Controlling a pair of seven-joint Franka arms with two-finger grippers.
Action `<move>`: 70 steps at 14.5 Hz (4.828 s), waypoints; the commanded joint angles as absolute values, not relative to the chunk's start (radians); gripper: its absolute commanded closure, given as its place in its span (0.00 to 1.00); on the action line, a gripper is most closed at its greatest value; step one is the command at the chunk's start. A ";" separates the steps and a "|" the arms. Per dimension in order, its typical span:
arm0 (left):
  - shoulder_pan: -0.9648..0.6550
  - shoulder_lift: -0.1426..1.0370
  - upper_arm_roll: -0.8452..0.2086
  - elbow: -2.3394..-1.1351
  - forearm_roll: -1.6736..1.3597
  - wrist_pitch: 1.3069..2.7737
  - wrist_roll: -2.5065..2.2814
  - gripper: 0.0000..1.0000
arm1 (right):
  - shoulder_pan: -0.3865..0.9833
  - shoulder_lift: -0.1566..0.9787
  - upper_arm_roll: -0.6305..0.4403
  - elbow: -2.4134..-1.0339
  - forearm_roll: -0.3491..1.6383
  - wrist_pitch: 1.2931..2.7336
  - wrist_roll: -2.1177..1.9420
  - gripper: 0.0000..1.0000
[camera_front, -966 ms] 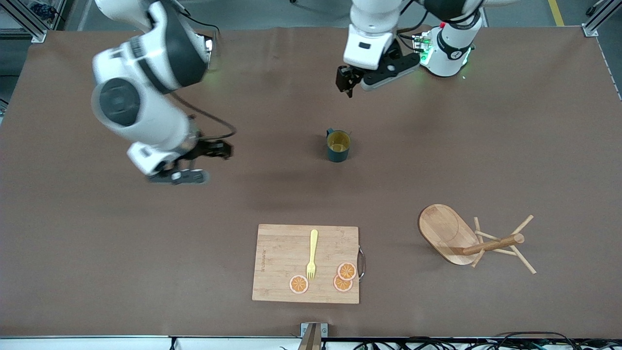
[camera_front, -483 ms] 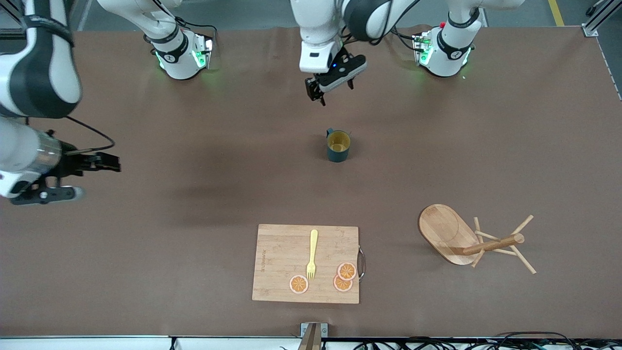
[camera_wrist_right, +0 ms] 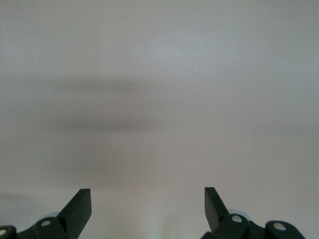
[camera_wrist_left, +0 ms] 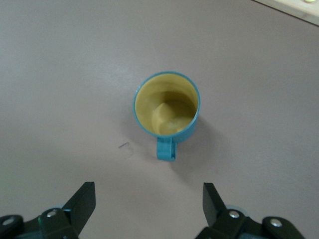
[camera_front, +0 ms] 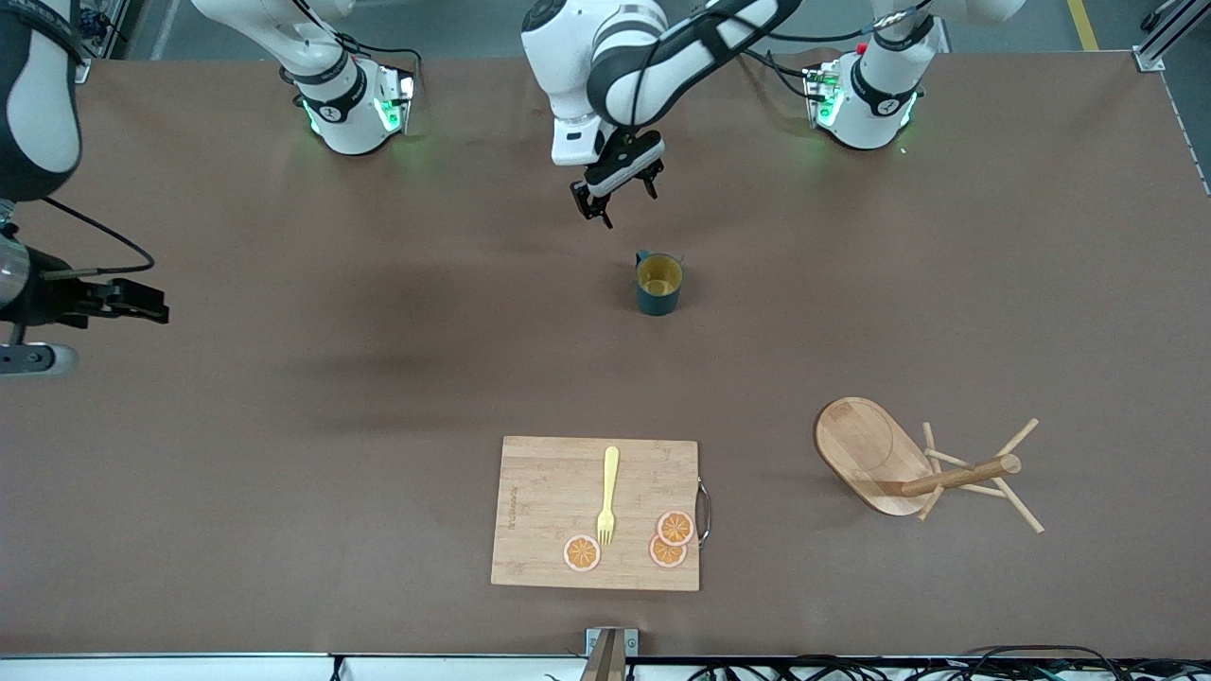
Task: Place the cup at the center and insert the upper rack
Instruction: 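Lower the left gripper onto the mug handle and close it, then lift the mug with the left gripper and carry it toward the mug tree, then lower the mug onto a peg of the wooden mug tree with the left gripper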
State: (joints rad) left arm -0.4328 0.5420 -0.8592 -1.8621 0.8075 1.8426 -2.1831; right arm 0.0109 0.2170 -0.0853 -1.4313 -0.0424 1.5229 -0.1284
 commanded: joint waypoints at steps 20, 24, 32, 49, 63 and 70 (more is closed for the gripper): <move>-0.672 0.686 -0.646 -1.959 1.279 1.832 -2.517 0.45 | -0.008 -0.098 -0.051 -1.671 -0.021 1.464 -0.052 0.00; -0.672 0.693 -0.644 -1.944 1.284 1.832 -2.519 0.60 | -0.014 -0.146 -0.060 -1.672 -0.021 1.457 -0.052 0.00; -0.672 0.707 -0.626 -1.916 1.290 1.832 -2.510 0.99 | -0.029 -0.161 -0.069 -1.675 -0.009 1.476 -0.066 0.00; -0.283 0.394 -0.634 -1.453 0.407 1.784 -1.837 1.00 | -0.031 -0.161 -0.071 -1.674 0.005 1.474 -0.098 0.00; 0.351 0.386 -0.630 -1.414 -0.325 1.784 -1.329 1.00 | -0.028 -0.176 -0.063 -1.666 -0.008 1.443 -0.095 0.00; 0.469 0.492 -0.627 -1.413 -0.512 1.787 -1.226 1.00 | -0.029 -0.198 -0.066 -1.671 -0.009 1.428 -0.097 0.00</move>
State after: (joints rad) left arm 0.4529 0.4683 -0.6190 -1.4244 -0.4726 1.7942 -1.2511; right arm -0.0199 -0.1771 -0.0704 -1.6459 -0.0133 1.4256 -0.0882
